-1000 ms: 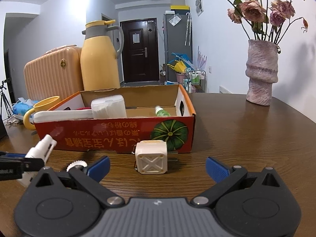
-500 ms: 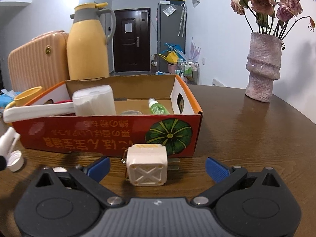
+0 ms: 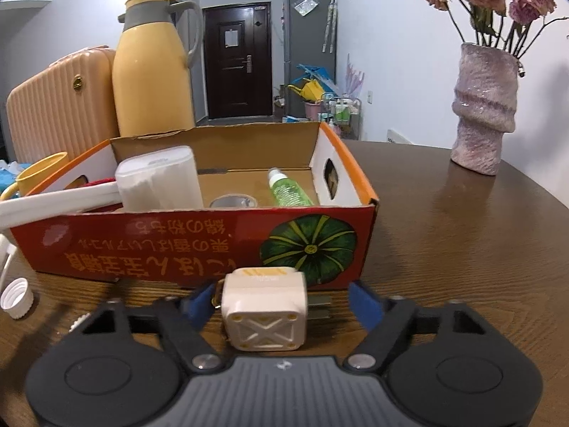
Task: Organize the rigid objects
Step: 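Grasp the beige square plug with the right tool while the left tool holds the spray bottle, then lift and carry the spray bottle and beige plug toward the box with both tools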
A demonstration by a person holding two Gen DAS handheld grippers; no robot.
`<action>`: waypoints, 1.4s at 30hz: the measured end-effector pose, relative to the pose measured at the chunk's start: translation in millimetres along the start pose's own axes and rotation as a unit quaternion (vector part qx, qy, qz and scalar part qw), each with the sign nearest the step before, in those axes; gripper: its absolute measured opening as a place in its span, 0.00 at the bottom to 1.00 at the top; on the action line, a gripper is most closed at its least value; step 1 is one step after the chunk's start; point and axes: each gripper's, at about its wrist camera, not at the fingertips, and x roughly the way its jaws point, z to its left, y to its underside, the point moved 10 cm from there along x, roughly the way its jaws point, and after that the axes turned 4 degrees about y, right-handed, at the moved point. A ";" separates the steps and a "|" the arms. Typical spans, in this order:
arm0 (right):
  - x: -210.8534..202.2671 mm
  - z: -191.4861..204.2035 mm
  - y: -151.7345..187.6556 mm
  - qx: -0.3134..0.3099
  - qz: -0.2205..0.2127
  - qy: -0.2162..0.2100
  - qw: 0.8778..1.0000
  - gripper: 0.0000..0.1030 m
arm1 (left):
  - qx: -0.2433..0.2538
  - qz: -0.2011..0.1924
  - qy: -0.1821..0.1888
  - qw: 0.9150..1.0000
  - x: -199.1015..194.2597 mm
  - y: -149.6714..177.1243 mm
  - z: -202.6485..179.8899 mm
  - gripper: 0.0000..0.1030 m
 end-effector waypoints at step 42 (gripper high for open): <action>-101.6 26.8 -18.1 0.008 -0.112 -0.058 0.992 0.63 | -0.020 -0.053 0.015 0.998 -38.1 -26.2 -0.4 0.28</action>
